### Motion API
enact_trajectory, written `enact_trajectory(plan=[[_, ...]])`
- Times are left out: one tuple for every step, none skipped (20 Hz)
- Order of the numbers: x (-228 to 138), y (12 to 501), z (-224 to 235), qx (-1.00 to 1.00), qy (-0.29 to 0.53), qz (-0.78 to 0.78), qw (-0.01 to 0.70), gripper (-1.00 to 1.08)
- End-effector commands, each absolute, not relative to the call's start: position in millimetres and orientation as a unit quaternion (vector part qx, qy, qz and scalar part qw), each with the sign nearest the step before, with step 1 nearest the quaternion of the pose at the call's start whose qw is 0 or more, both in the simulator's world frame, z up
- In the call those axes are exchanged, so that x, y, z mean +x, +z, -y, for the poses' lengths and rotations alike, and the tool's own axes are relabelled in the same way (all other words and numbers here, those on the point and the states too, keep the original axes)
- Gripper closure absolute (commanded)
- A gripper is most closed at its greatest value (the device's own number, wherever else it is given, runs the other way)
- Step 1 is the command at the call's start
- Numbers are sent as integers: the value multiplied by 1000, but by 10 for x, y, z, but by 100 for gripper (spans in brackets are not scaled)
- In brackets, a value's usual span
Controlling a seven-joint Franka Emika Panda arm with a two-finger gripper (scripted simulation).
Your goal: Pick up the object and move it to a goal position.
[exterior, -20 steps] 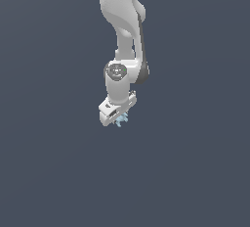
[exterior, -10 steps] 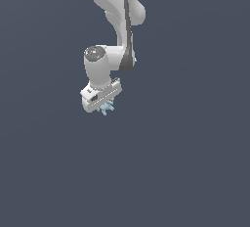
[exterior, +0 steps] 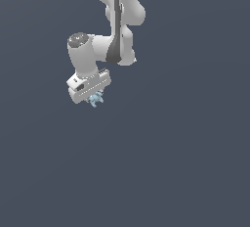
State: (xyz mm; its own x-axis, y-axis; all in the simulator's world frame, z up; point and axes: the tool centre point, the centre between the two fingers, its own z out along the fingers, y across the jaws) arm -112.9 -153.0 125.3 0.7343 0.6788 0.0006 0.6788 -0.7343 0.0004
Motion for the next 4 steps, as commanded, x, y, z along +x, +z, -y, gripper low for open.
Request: enact_trajectory(plan=[[-1162, 1288, 1589, 931, 0, -365, 0, 108], [-1167, 1295, 1602, 931, 0, -365, 0, 108], [-1171, 1299, 1610, 931, 0, -365, 0, 108], [-1172, 1301, 1612, 931, 0, -365, 0, 108]])
